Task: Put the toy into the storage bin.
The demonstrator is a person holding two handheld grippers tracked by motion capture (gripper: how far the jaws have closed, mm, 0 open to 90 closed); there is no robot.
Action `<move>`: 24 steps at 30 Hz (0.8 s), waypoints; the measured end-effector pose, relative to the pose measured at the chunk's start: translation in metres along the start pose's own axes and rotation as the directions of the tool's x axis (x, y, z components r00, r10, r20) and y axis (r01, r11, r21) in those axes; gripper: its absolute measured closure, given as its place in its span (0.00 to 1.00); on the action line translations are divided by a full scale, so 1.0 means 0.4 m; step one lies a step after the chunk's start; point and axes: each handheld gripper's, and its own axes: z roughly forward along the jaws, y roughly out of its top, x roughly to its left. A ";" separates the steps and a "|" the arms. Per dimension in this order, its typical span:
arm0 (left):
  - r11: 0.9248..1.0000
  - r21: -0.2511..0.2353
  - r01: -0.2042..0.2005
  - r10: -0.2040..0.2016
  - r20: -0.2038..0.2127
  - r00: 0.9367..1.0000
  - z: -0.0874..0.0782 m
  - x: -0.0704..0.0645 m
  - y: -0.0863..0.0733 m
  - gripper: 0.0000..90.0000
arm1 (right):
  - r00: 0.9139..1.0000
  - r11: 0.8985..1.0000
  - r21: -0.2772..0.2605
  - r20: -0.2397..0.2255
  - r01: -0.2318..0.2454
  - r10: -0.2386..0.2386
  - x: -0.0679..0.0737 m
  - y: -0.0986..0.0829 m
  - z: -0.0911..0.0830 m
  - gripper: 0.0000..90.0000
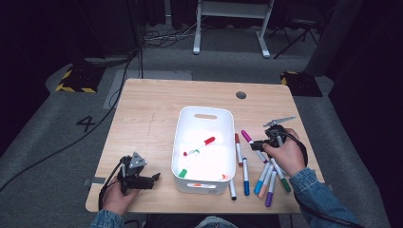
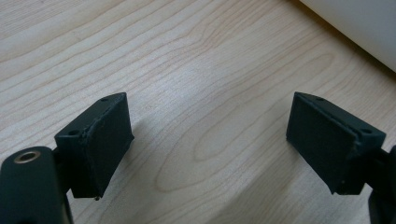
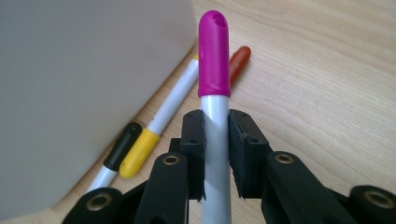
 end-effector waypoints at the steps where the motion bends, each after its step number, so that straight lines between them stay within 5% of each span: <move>1: 1.000 0.000 -0.001 0.001 -0.004 1.000 0.000 0.000 0.000 0.16 | 1.000 1.000 -0.008 -0.005 0.003 -0.003 0.003 0.003 -0.007 0.86; 24: 1.000 0.000 0.001 -0.001 0.000 1.000 0.000 0.000 0.000 0.16 | 0.990 0.988 -0.112 -0.080 0.104 -0.113 0.117 0.051 -0.139 0.86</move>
